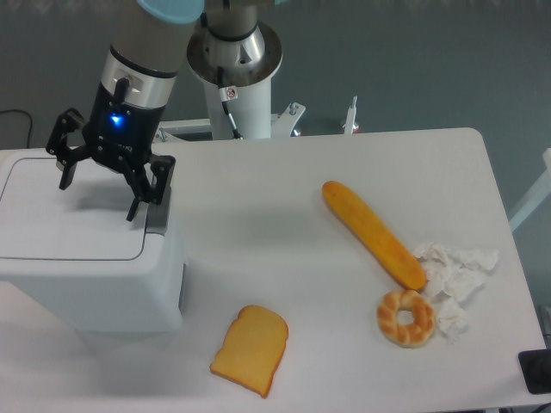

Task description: Close the trash can

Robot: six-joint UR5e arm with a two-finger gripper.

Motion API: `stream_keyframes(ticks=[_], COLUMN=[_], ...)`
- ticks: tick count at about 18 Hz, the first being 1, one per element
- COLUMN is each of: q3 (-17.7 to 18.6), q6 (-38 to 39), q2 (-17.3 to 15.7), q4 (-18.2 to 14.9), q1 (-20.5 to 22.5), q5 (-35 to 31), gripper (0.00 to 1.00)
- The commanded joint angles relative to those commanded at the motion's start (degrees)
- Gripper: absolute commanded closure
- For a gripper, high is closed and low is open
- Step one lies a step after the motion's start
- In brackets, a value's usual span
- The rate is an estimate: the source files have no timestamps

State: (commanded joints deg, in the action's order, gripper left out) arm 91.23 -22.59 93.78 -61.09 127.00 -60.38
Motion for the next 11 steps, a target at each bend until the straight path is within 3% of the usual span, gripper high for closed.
stream_keyframes(ticks=[3,8,11], q3=[-2.1,-2.3,-3.2], q6=[-0.1,-5.1,-6.8], q2=[0.0,-0.4,-0.5], q4=[0.4,0.5,0.4], q1=[2.0,5.8,8.3], q5=[-0.3,-0.5,-5.6], gripper=[0.0,0.0,0.0])
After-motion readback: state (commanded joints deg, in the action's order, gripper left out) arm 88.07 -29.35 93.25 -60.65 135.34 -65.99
